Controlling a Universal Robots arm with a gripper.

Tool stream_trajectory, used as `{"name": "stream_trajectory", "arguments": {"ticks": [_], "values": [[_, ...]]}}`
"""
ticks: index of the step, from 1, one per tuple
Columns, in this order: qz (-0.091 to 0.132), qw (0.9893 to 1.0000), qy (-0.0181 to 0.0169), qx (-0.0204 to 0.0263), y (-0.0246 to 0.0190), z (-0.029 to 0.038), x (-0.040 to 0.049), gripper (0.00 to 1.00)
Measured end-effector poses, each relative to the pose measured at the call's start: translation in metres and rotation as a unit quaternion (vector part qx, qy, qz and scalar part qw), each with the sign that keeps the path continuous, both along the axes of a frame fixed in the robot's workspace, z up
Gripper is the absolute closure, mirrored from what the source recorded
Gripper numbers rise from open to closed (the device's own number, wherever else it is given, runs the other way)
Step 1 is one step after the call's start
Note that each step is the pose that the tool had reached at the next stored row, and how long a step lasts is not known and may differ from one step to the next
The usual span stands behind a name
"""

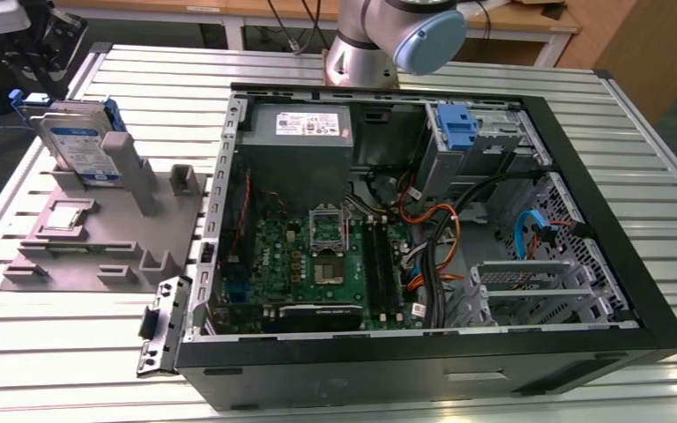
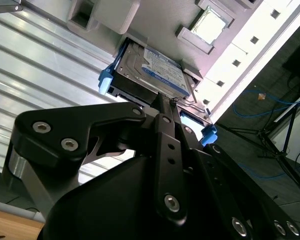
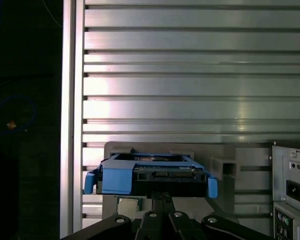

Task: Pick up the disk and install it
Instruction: 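Pick up the disk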

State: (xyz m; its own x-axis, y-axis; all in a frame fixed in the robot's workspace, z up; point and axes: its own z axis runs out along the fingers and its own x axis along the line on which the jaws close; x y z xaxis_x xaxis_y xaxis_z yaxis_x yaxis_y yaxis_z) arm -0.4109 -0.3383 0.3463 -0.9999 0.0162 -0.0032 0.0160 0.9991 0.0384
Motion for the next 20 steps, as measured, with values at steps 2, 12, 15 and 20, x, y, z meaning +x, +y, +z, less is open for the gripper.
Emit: {"name": "stream_trajectory", "arguments": {"ticks": [2,12,15,20], "values": [[0.0,1.0,0.0,0.0,0.0,0.0,0.0,0.9],[0.007,1.0,0.0,-0.0001,0.0,0.0,0.0,0.9],[0.019,0.9998,0.0,0.0,0.0001,0.0,0.0,0.9],[0.058,0.9983,0.0,0.0,0.0,-0.0002,0.0,0.9]]}}
